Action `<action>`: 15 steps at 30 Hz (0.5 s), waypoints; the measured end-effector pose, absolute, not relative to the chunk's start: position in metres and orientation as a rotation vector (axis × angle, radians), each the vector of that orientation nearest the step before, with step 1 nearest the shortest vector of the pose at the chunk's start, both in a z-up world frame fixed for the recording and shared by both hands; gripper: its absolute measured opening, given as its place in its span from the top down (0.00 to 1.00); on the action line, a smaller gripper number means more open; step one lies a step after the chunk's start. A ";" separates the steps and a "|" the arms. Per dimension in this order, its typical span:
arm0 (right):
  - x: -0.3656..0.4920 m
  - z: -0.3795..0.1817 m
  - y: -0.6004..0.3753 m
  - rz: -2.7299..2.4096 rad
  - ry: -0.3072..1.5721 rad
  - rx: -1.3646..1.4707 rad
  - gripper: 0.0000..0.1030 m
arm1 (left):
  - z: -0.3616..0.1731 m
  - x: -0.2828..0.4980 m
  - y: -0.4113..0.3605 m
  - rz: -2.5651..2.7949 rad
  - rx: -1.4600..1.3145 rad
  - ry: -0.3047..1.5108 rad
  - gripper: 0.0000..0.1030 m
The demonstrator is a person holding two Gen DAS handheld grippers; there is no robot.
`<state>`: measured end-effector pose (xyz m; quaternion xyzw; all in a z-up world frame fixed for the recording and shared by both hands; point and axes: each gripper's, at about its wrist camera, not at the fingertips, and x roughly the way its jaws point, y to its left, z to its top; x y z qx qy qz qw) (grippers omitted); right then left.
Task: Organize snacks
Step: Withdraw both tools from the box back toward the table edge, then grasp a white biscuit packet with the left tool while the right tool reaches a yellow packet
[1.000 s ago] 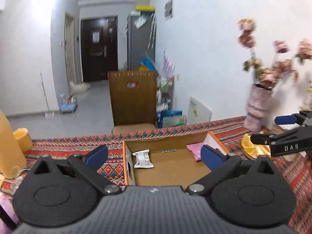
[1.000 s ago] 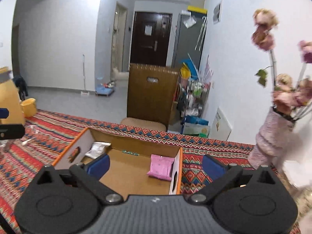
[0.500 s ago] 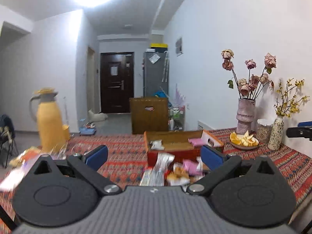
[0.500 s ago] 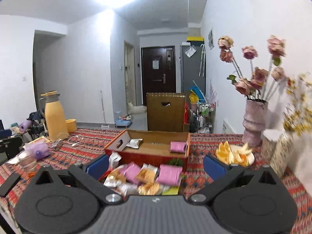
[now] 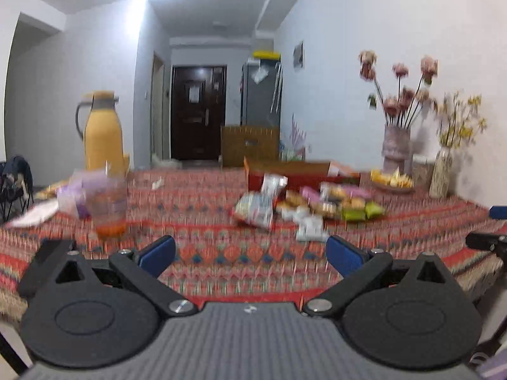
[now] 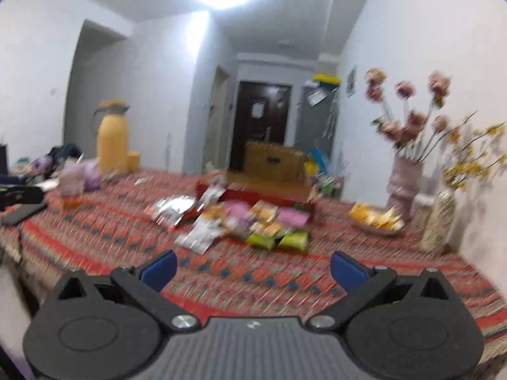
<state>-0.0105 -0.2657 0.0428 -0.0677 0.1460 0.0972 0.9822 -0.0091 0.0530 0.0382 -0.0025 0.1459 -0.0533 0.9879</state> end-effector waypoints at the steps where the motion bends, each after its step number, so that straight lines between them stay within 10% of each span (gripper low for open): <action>1: -0.010 0.033 -0.261 0.206 0.320 -0.128 0.00 | 0.032 -0.010 0.052 -0.098 -0.013 0.300 0.00; 15: 0.015 -0.023 -0.256 0.139 0.433 0.012 0.00 | -0.002 0.014 0.036 -0.072 0.035 0.394 0.00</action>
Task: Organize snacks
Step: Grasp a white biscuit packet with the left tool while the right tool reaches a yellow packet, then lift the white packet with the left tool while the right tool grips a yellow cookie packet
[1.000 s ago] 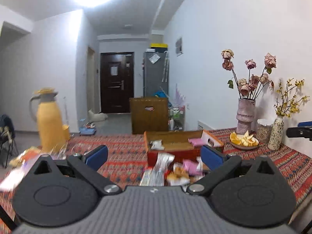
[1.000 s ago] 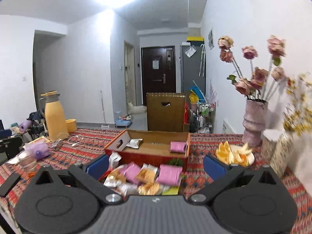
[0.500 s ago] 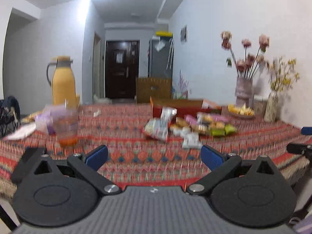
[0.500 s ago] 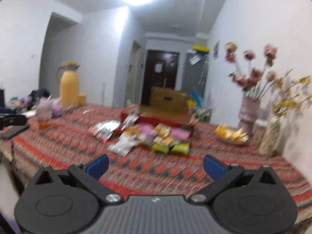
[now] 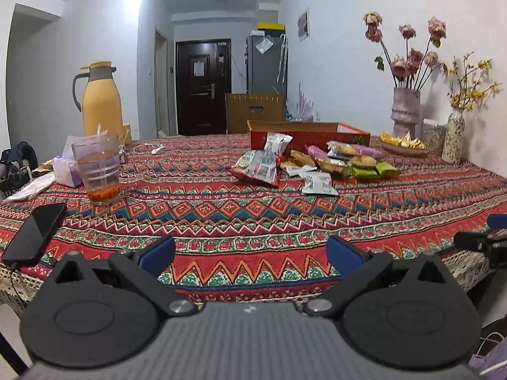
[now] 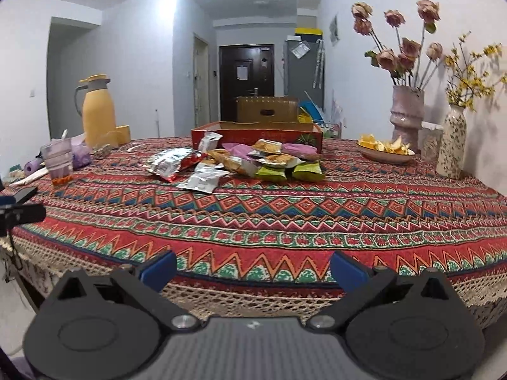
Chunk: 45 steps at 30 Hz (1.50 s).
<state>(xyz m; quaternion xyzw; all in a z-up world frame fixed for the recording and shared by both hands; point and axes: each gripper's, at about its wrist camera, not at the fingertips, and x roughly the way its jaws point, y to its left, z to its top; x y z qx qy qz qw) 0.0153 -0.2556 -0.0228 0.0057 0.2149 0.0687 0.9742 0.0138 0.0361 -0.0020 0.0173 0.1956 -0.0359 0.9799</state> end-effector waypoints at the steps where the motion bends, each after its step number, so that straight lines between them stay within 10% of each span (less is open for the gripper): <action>1: 0.018 -0.023 -0.256 0.132 0.435 0.019 0.00 | -0.003 0.017 0.035 -0.075 0.034 0.401 0.00; 27: 0.159 -0.003 -0.299 0.026 0.449 0.168 0.03 | 0.015 0.219 -0.060 -0.245 0.080 0.509 0.01; 33: 0.210 0.007 -0.311 0.043 0.472 0.210 0.22 | -0.008 0.272 -0.085 -0.259 0.116 0.578 0.30; 45: 0.334 -0.006 -0.276 0.113 0.608 0.230 0.29 | -0.034 0.298 -0.077 -0.254 0.070 0.663 0.33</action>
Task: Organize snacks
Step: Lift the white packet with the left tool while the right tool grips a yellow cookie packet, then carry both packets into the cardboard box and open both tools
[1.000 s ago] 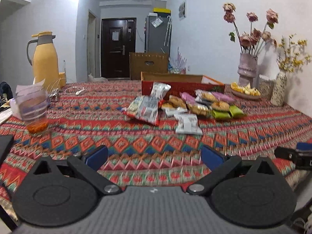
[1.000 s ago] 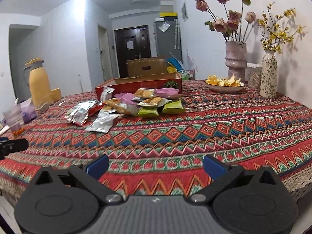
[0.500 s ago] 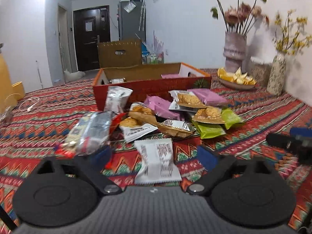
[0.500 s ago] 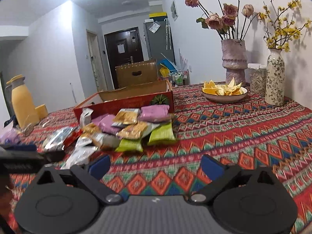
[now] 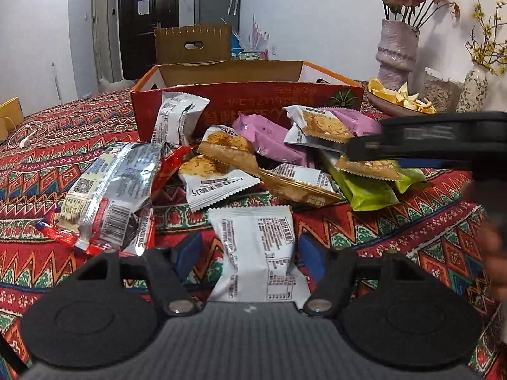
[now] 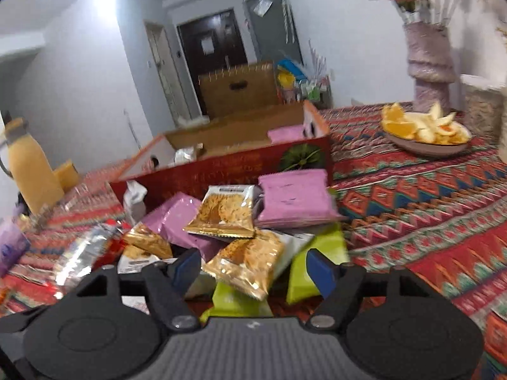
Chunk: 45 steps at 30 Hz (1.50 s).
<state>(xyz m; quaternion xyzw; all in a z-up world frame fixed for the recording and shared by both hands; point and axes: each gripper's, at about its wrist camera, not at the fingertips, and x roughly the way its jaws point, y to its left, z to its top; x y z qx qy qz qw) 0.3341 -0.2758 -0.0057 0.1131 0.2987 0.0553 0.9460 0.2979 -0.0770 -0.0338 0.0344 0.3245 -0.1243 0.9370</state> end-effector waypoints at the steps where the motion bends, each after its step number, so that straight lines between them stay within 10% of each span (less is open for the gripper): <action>1: 0.343 -0.009 -0.272 0.109 0.622 0.232 0.26 | -0.034 0.298 -0.077 -0.254 0.069 0.662 0.37; 5: 0.362 -0.016 -0.258 0.040 0.618 0.177 0.27 | -0.032 0.298 -0.076 -0.258 0.052 0.652 0.53; 7: 0.366 -0.017 -0.253 0.011 0.611 0.142 0.45 | -0.032 0.297 -0.075 -0.260 0.045 0.651 0.55; 13: 0.347 -0.015 -0.247 0.004 0.596 0.030 0.58 | -0.028 0.290 -0.073 -0.248 0.058 0.643 0.58; 45: 0.149 -0.018 -0.234 0.243 0.559 -0.033 0.58 | 0.014 0.151 -0.019 -0.095 -0.046 0.601 0.57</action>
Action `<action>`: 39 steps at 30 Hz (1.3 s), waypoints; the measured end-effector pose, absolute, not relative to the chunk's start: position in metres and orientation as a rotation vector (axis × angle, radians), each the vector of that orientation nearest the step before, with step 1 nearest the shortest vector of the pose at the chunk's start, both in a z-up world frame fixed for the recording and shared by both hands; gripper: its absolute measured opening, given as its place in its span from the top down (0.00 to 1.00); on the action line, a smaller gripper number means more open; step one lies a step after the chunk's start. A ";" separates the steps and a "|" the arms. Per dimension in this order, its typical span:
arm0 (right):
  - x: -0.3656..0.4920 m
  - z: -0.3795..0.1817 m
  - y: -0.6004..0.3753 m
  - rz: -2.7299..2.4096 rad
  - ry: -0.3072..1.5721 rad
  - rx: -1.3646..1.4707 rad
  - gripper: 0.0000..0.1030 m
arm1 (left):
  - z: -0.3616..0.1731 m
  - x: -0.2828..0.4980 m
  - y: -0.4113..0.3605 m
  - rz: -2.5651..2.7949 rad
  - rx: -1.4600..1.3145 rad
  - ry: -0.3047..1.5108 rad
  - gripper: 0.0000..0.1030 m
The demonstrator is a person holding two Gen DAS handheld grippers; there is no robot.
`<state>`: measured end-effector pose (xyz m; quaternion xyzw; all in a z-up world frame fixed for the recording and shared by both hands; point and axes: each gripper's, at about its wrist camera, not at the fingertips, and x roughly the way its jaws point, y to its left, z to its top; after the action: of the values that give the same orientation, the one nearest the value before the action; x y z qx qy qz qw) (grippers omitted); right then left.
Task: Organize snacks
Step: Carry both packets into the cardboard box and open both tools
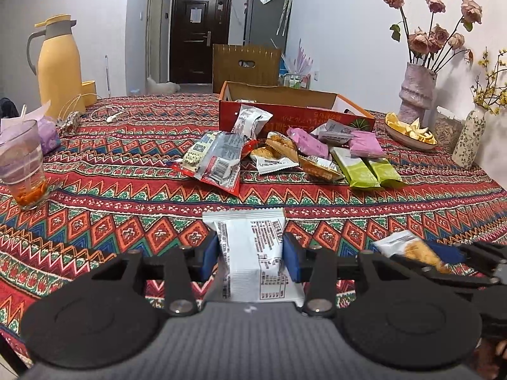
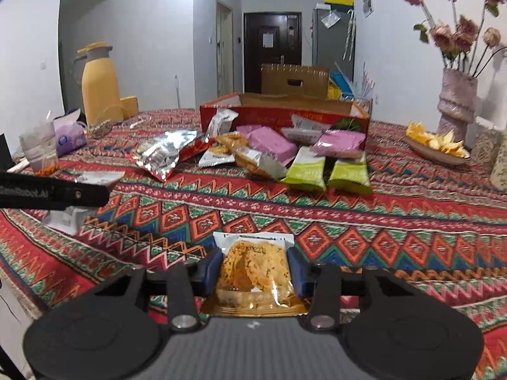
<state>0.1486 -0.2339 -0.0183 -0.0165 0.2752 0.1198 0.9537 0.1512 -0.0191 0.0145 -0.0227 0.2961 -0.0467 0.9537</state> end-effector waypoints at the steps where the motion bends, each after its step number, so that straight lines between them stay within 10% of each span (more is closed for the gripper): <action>1: 0.145 -0.016 -0.237 0.237 0.554 -0.027 0.58 | 0.014 0.151 -0.019 -0.096 -0.046 0.602 0.57; 14: 0.158 0.056 -0.277 0.246 0.426 -0.023 0.58 | 0.086 0.201 0.001 -0.192 -0.066 0.528 0.57; 28: 0.405 0.182 -0.297 0.381 0.410 0.048 0.57 | 0.152 0.489 -0.039 -0.247 -0.059 0.589 0.57; 39: 0.663 0.065 -0.244 0.206 0.763 -0.129 0.57 | 0.046 0.701 -0.076 -0.196 -0.119 0.810 0.57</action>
<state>0.6632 -0.2435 0.0651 -0.0630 0.3713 0.1005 0.9209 0.7012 -0.0758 0.0455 -0.0576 0.3930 -0.0954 0.9127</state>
